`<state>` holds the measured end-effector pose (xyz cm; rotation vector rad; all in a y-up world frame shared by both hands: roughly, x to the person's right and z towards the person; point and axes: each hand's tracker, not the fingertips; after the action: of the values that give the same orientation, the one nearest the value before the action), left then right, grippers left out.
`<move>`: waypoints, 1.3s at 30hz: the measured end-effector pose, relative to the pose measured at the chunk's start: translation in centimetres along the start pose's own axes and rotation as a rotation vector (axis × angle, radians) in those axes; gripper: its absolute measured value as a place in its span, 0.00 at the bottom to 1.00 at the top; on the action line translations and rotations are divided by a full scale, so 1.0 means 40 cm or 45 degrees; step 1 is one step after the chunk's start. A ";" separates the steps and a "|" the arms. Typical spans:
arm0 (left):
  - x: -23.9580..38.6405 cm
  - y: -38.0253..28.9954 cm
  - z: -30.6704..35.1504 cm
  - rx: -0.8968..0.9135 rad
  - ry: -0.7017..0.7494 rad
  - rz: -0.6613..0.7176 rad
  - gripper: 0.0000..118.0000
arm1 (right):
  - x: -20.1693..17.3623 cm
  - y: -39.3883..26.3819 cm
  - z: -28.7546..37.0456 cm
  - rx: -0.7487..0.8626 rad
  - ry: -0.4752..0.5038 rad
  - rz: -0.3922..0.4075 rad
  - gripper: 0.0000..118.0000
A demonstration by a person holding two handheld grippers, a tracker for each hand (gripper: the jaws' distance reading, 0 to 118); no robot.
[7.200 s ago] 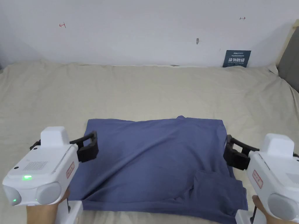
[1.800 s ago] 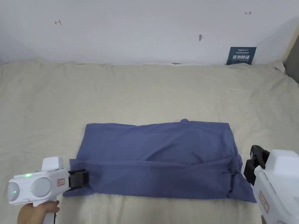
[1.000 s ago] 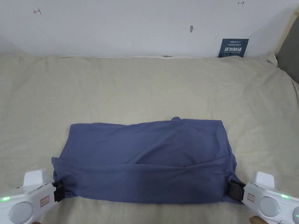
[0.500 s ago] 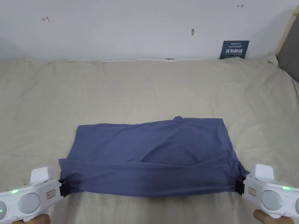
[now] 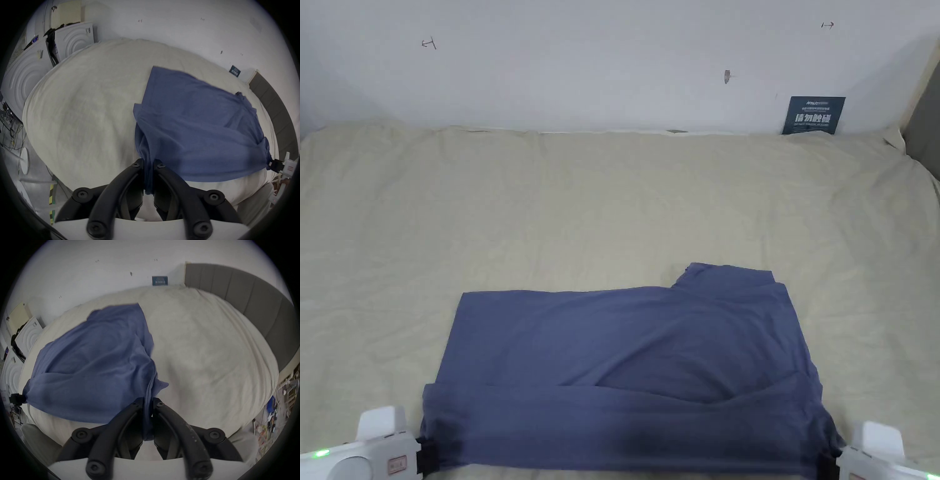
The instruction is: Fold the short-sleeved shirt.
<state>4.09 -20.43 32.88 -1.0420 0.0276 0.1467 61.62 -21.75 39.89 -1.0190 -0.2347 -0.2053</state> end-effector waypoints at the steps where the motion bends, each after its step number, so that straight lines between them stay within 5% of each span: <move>1: 0.003 -0.007 -0.020 -0.036 0.013 -0.003 0.09 | 0.002 -0.010 -0.013 -0.031 0.001 -0.020 0.11; 5: 0.020 -0.006 -0.026 -0.021 0.044 -0.027 0.14 | -0.027 -0.016 0.020 0.013 -0.004 -0.046 0.12; 8: 0.034 0.004 -0.012 -0.025 0.085 -0.065 0.53 | -0.020 0.013 0.032 0.024 -0.038 -0.010 0.38; 9: 0.039 0.013 0.000 -0.025 0.110 -0.070 0.77 | -0.024 0.025 0.049 0.050 -0.049 0.002 0.56; 11: 0.053 0.031 0.039 0.037 0.095 -0.047 0.95 | -0.030 0.059 0.088 0.158 -0.020 0.025 0.82; 12: 0.063 0.042 0.067 0.108 0.060 -0.035 0.93 | -0.039 0.080 0.117 0.216 -0.009 0.034 0.89; 20: 0.232 0.167 0.323 0.697 -0.042 -0.218 0.92 | -0.160 0.218 0.380 0.772 0.116 0.145 0.89; 27: 0.330 0.196 0.416 1.058 -0.075 -0.277 0.92 | -0.257 0.238 0.492 1.063 0.077 0.248 0.88; 29: 0.347 0.197 0.420 1.099 -0.067 -0.290 0.88 | -0.267 0.235 0.502 1.096 0.085 0.249 0.78; 31: 0.360 0.196 0.424 1.101 -0.086 -0.307 0.67 | -0.282 0.229 0.507 1.133 0.064 0.243 0.52; 32: 0.365 0.195 0.424 1.102 -0.111 -0.314 0.45 | -0.285 0.229 0.508 1.142 0.064 0.242 0.37; 33: 0.370 0.198 0.419 1.102 -0.129 -0.313 0.08 | -0.289 0.229 0.506 1.152 0.061 0.241 0.17; 34: 0.375 0.201 0.412 1.096 -0.128 -0.311 0.01 | -0.292 0.229 0.504 1.163 0.045 0.236 0.05; 39: 0.385 0.227 0.374 1.047 -0.165 -0.284 0.00 | -0.299 0.239 0.483 1.157 0.031 0.229 0.01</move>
<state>17.44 -1.39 31.23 -0.2089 -0.1368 -0.0077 50.96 0.44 38.39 -0.1315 -0.1821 0.0611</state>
